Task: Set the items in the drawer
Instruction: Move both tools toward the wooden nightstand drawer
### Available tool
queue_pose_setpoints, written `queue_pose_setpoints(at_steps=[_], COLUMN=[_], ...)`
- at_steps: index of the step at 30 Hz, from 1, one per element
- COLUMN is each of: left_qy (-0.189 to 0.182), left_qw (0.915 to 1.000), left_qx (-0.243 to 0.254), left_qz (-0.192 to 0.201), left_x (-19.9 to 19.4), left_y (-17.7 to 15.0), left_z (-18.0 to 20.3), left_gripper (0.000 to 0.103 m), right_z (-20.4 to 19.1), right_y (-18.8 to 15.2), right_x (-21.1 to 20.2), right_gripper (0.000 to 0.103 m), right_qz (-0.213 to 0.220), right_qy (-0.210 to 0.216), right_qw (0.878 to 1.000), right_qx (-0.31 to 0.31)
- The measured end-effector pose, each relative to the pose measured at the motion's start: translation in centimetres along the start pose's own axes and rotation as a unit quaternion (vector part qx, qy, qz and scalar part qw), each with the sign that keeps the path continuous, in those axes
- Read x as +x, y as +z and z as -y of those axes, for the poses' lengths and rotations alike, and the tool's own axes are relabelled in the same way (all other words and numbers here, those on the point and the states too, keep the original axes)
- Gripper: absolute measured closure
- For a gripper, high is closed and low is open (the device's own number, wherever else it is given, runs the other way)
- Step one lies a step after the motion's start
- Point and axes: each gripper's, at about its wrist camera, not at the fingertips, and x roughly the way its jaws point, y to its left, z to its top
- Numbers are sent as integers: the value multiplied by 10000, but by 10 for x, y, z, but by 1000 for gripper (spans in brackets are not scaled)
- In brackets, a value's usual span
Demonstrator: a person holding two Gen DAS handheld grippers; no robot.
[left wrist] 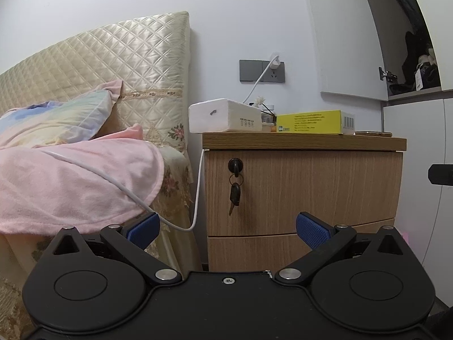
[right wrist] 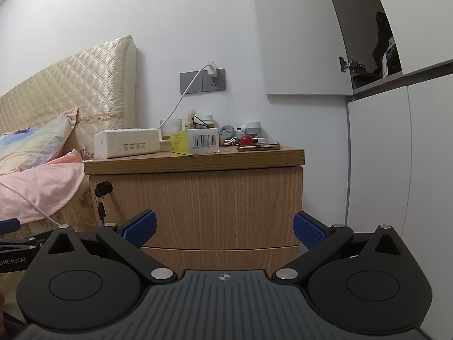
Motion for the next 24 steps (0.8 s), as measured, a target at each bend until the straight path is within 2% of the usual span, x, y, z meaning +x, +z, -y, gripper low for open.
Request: queue_pose_setpoints(at_steps=[24], left_qy=[-21], left_qw=[10000], left_qx=[47], left_qz=[-8], left_x=[1], left_y=[-1], left_z=[-4], left_gripper=[1], right_z=[-3], right_y=[-4], right_x=[0], right_gripper=[0], right_qz=[83], right_qy=[93], right_qw=[9999], right_qx=[-90])
